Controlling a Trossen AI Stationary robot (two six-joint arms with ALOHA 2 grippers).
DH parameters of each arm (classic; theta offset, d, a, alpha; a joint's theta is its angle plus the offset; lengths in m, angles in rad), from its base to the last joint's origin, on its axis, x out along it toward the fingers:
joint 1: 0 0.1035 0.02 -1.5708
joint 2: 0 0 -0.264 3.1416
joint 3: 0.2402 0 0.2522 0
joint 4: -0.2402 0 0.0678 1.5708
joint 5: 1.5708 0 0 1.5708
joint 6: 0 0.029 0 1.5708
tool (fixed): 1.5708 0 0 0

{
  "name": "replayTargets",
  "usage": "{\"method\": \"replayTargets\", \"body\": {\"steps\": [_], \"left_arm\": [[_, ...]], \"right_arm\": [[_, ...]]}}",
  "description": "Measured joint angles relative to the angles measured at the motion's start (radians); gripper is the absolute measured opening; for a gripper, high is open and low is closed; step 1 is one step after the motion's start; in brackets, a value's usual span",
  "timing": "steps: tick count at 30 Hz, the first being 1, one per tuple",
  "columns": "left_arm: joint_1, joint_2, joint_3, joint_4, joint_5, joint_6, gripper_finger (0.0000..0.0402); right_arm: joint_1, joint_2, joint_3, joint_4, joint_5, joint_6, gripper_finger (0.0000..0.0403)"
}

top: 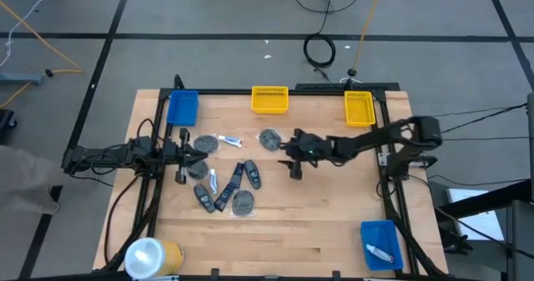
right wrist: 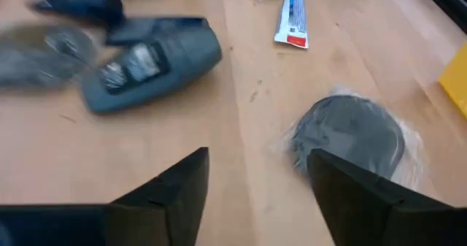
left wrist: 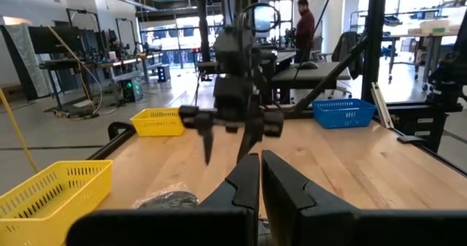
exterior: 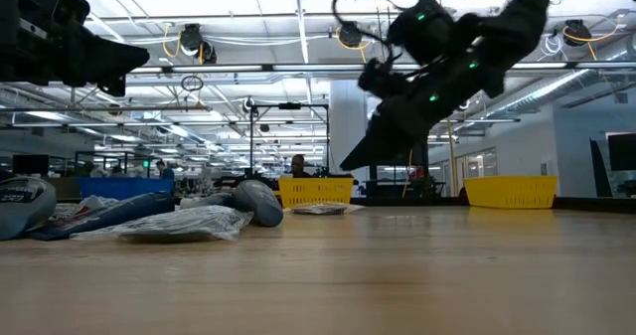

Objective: Pick & Place Travel size toiletries
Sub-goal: Put the hairbrush into the left yellow bin

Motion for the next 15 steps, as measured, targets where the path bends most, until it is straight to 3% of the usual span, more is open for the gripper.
{"method": "replayTargets", "body": {"steps": [7,15], "left_arm": [[0.000,0.000,0.000,0.000,0.001,0.000,0.0019],[0.000,0.000,0.000,0.000,0.001,0.000,0.0019]], "right_arm": [[-0.032,0.171,0.138,-0.015,0.000,-0.169,0.0252],[-0.090,0.275,0.212,-0.038,-0.012,-0.182,0.0226]]}}
